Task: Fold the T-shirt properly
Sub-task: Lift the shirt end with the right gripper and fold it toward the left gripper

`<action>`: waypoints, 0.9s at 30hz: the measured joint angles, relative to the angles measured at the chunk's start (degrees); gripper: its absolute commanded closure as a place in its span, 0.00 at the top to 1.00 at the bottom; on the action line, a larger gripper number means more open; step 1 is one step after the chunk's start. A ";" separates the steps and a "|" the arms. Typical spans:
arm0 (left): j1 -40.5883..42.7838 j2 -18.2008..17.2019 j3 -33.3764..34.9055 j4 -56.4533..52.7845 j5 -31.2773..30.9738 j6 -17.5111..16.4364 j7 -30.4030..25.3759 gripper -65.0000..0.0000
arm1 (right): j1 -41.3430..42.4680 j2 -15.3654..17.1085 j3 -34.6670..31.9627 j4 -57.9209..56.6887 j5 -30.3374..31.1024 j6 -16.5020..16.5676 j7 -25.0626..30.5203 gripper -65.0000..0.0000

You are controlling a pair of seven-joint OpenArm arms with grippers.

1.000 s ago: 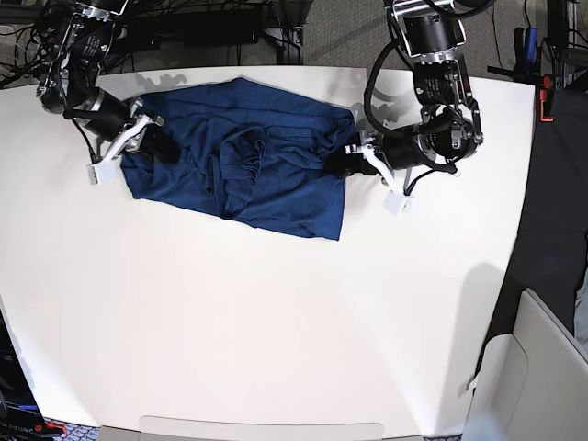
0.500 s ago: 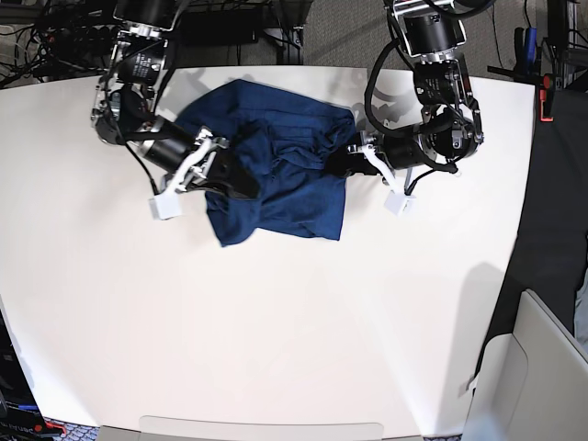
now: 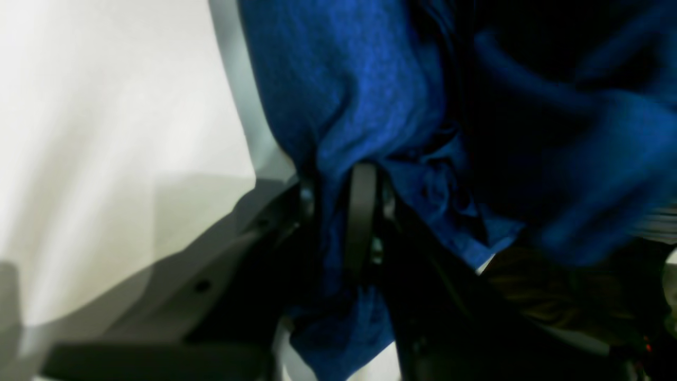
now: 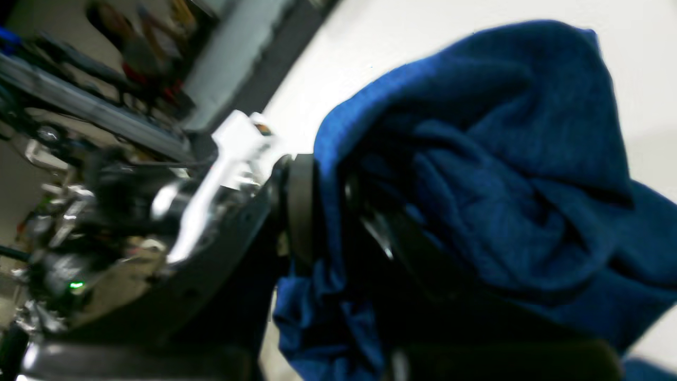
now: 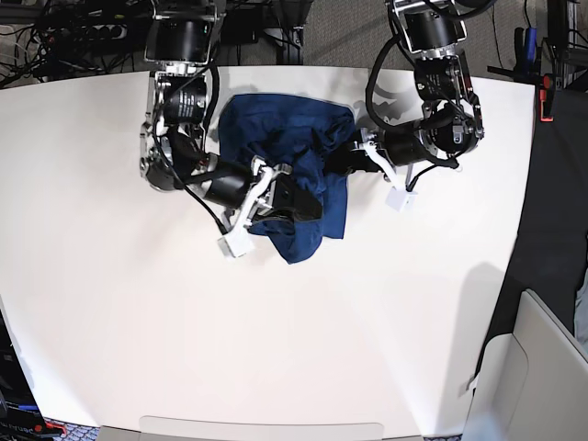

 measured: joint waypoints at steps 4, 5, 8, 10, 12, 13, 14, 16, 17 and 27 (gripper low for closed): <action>0.02 0.00 0.00 0.02 0.00 0.02 -0.02 0.03 | 2.38 -0.07 -1.86 -4.61 -1.62 0.04 0.22 0.10; 0.00 0.00 0.00 0.02 0.00 0.02 0.00 0.03 | 2.78 0.13 -2.69 -5.86 -2.19 -0.02 0.24 0.14; 0.02 0.00 0.00 0.02 0.00 0.02 -0.02 0.03 | 2.56 0.09 -6.03 -6.84 -2.49 0.02 0.00 0.28; 0.02 -0.07 0.00 0.02 -0.02 0.00 -0.02 0.03 | 2.58 -0.07 -7.67 -6.60 -2.19 0.02 -0.74 0.34; 0.00 -0.33 0.00 0.02 -0.04 0.00 0.02 0.03 | 2.54 -0.04 -8.74 -4.31 -2.27 0.02 -3.08 0.36; 0.00 -0.35 0.00 0.02 -0.02 0.00 0.00 0.03 | 2.51 0.04 -9.14 -2.99 -2.29 0.04 -3.28 0.36; 0.04 -0.37 0.00 0.02 -0.09 0.02 -0.02 0.03 | 2.36 0.22 -9.75 -1.29 -2.54 -0.02 -3.45 0.36; 0.00 -0.48 0.00 0.02 -0.15 0.00 0.07 0.02 | 2.25 0.04 -10.19 1.49 -1.40 0.15 -3.56 0.36; 0.00 -0.48 0.00 0.02 -0.20 0.00 0.13 0.02 | 2.21 -0.07 -10.27 2.43 -1.40 0.20 -3.48 0.36; 0.02 -1.44 -0.02 0.13 -0.24 0.00 0.17 0.02 | -6.23 9.60 -2.93 14.08 -2.40 0.17 -3.87 0.36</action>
